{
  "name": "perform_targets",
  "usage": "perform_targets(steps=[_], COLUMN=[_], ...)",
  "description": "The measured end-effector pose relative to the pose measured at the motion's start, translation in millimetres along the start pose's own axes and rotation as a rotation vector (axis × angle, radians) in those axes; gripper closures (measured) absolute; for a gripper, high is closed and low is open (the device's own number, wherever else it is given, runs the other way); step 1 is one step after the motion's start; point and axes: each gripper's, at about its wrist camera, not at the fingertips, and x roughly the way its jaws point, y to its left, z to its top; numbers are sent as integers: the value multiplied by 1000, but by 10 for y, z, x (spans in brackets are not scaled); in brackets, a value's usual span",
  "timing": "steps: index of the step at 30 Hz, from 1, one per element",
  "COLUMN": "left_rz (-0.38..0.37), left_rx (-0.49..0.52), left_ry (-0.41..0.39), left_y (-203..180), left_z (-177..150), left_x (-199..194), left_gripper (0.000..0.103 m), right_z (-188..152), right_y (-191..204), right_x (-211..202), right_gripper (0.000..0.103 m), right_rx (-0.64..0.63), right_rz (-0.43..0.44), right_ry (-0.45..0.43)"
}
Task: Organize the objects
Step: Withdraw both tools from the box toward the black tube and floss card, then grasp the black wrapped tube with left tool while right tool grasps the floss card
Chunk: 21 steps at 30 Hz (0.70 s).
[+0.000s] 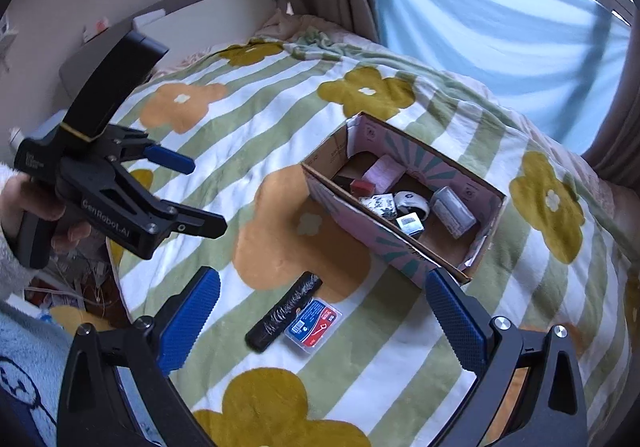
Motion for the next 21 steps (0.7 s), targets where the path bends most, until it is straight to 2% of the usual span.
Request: perform_targets(steps=[7, 10, 12, 17, 21], left_rz=[-41, -50, -47, -44, -41], left_rx=[-28, -41, -48, -82, -95], left_ry=[121, 181, 223, 276, 300], left_y=[-3, 4, 10, 49, 63], left_z=[-171, -273, -336, -407, -402], left_x=[683, 1052, 1321, 1823, 2077], left_gripper=[5, 12, 18, 21, 24], right_z=[-462, -668, -771, -950, -1023], right_y=[65, 54, 16, -83, -135], right_x=[697, 1072, 1290, 1759, 1994], right_gripper=[1, 1, 1, 1, 1], right_rx=[-228, -315, -341, -376, -390], right_rz=[94, 128, 153, 218, 270], right_ry=[89, 128, 146, 176, 197])
